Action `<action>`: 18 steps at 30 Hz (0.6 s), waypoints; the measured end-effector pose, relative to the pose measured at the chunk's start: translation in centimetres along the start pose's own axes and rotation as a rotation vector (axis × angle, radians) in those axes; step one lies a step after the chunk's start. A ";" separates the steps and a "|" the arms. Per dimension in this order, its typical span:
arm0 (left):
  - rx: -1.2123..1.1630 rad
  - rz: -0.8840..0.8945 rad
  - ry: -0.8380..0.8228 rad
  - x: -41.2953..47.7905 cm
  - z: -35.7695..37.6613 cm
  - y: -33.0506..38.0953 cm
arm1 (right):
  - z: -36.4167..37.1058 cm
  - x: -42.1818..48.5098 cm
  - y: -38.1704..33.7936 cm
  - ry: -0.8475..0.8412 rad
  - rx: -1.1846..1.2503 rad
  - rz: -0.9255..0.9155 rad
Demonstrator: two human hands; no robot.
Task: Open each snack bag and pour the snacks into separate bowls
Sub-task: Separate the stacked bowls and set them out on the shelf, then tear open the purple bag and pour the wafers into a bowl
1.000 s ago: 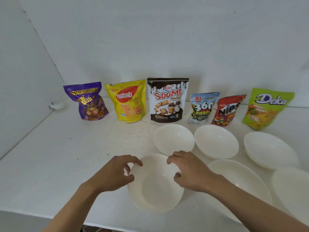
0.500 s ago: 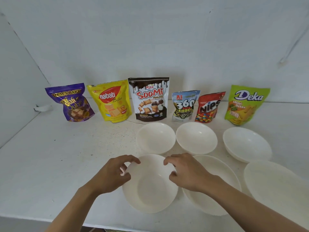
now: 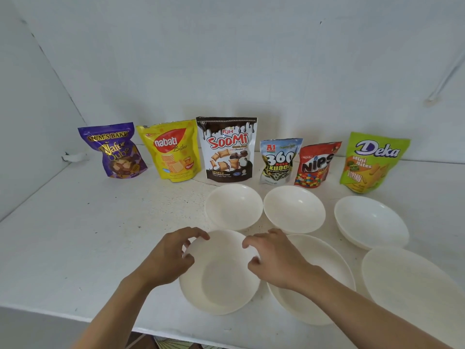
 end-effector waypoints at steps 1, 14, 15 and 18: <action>0.024 -0.004 -0.004 0.0 0.1 0.0 | 0.0 0.0 0.1 -0.001 0.012 0.009; 0.025 -0.018 0.005 1.5 -3.0 1.8 | -1.9 0.8 -0.9 -0.167 -0.043 -0.048; 0.018 -0.015 0.044 1.7 -3.8 2.2 | -2.6 1.1 -1.4 -0.154 -0.044 -0.067; -0.016 -0.006 0.230 1.9 -7.0 3.7 | -4.8 2.4 -3.3 -0.090 -0.006 -0.126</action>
Point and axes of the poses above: each hand's wrist, its own x-axis towards the middle knuckle, its own z-axis out of the palm, y = z × x, the point moved 10 cm from there along x, towards the middle knuckle, and after that the axes turned 15 degrees about z, right-handed, at the moved point
